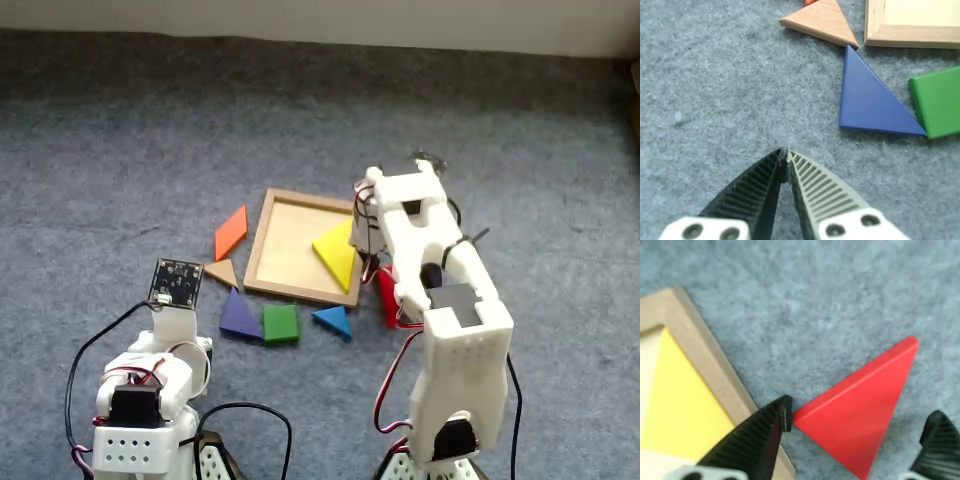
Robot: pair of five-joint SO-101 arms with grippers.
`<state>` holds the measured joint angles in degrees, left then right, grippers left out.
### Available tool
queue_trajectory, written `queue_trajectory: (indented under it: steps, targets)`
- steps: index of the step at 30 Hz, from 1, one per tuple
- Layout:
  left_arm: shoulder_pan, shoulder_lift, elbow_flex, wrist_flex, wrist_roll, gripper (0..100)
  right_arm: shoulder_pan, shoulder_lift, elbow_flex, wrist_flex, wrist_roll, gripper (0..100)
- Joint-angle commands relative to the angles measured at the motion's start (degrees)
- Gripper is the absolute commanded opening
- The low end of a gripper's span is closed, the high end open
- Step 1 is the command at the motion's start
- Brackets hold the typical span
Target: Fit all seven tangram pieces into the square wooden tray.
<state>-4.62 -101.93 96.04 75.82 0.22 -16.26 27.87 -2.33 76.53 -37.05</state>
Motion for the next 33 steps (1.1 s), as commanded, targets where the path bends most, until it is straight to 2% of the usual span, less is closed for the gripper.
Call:
queue_trajectory:
  steps: [1, 4, 10, 16, 24, 28, 33]
  targets:
    - [-0.66, -1.71, 1.1, 0.18, 0.44, 1, 0.4, -0.57, -1.89, 1.54, -0.7, 39.2]
    - [-0.66, -1.71, 1.1, 0.18, 0.44, 1, 0.4, -0.4, -1.8, 1.71, -0.79, 38.5]
    - [-0.66, -1.71, 1.1, 0.18, 0.44, 1, 0.48, 5.05, -2.42, 1.98, -0.79, 27.9]
    - [-0.66, -1.71, 1.1, 0.18, 0.44, 1, 1.01, 5.58, -2.42, 2.33, -0.79, 27.6]
    - [-0.66, -1.71, 1.1, 0.18, 0.44, 1, 1.1, 5.67, -9.98, 11.47, -0.26, 27.5]
    - [-0.66, -1.71, 1.1, 0.18, 0.44, 1, 1.45, 5.76, -11.65, 12.7, -0.09, 27.5]
    - [-0.66, -1.71, 1.1, 0.18, 0.44, 1, 3.38, 5.67, -12.09, 12.97, 4.84, 27.5]
